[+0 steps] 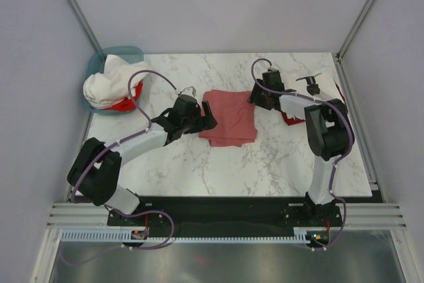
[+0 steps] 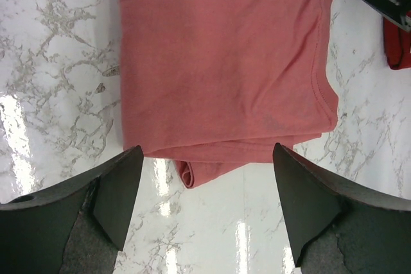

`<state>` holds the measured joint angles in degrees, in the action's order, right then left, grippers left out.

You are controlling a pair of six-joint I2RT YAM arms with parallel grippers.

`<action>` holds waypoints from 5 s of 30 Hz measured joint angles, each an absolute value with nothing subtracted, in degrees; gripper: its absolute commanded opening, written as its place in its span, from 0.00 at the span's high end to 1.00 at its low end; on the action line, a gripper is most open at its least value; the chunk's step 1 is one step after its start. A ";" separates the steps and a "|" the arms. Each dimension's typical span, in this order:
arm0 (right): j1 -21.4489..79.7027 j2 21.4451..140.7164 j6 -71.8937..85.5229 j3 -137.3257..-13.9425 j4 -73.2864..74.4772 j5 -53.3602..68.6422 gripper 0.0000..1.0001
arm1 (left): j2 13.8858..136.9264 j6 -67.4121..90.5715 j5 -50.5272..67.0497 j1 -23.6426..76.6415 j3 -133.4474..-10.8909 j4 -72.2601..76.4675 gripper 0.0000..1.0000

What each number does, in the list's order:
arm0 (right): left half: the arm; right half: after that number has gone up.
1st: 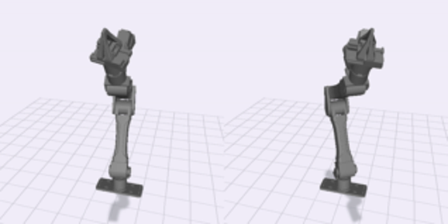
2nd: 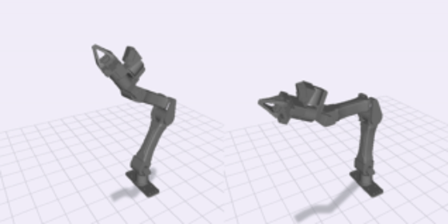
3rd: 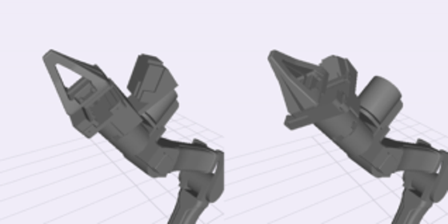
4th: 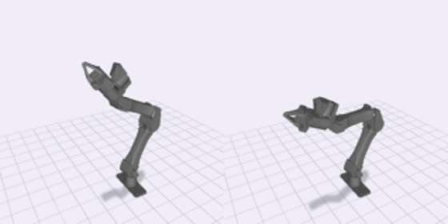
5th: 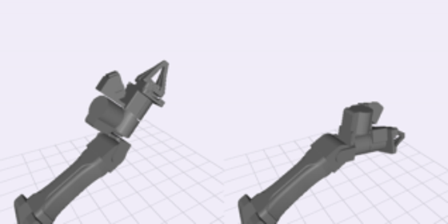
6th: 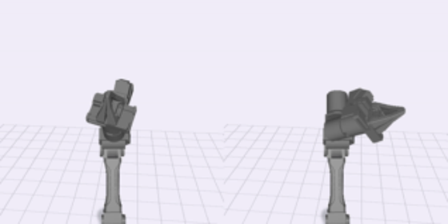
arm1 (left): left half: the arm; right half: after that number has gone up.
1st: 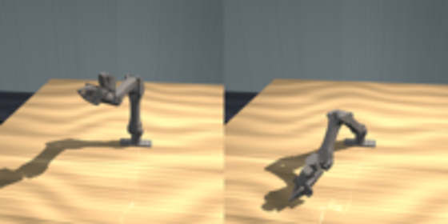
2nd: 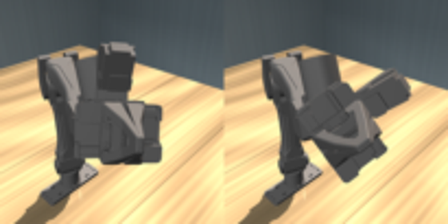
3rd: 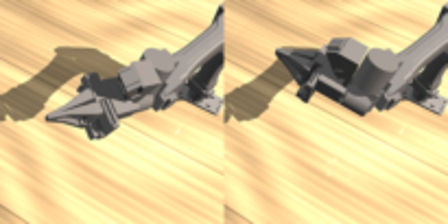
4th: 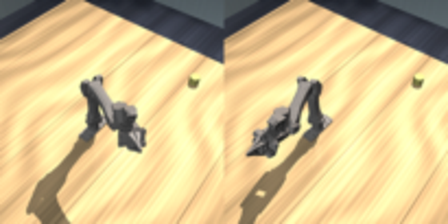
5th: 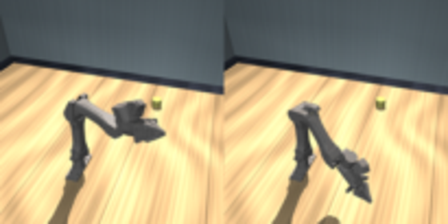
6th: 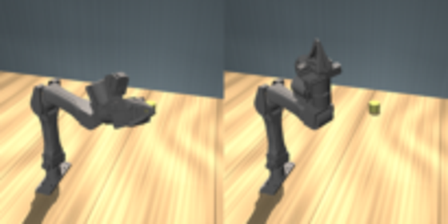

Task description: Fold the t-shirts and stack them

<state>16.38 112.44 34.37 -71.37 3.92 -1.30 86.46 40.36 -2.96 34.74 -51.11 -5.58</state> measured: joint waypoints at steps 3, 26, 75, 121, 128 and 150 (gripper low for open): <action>16.40 114.93 34.46 -73.10 3.62 -1.23 0.59 | 86.15 40.18 -2.98 34.74 -51.11 -5.52 0.11; 50.13 103.20 18.72 -116.90 28.60 -19.90 1.00 | 67.07 46.22 -13.61 25.80 -38.92 -6.94 0.08; 27.27 101.19 24.88 -95.29 36.38 -23.24 0.28 | 67.99 44.49 -13.21 28.23 -38.89 -5.72 0.09; 19.22 102.83 34.83 -59.24 5.80 -16.01 1.00 | 77.84 36.99 -2.83 36.12 -34.94 -13.41 0.56; 19.22 96.20 35.38 -56.62 4.84 -13.23 1.00 | 80.60 37.01 -5.96 36.14 -38.13 -14.44 0.98; 26.30 58.43 30.17 -66.65 17.91 -14.72 1.00 | 43.72 37.50 -21.30 36.12 -64.64 -43.94 0.98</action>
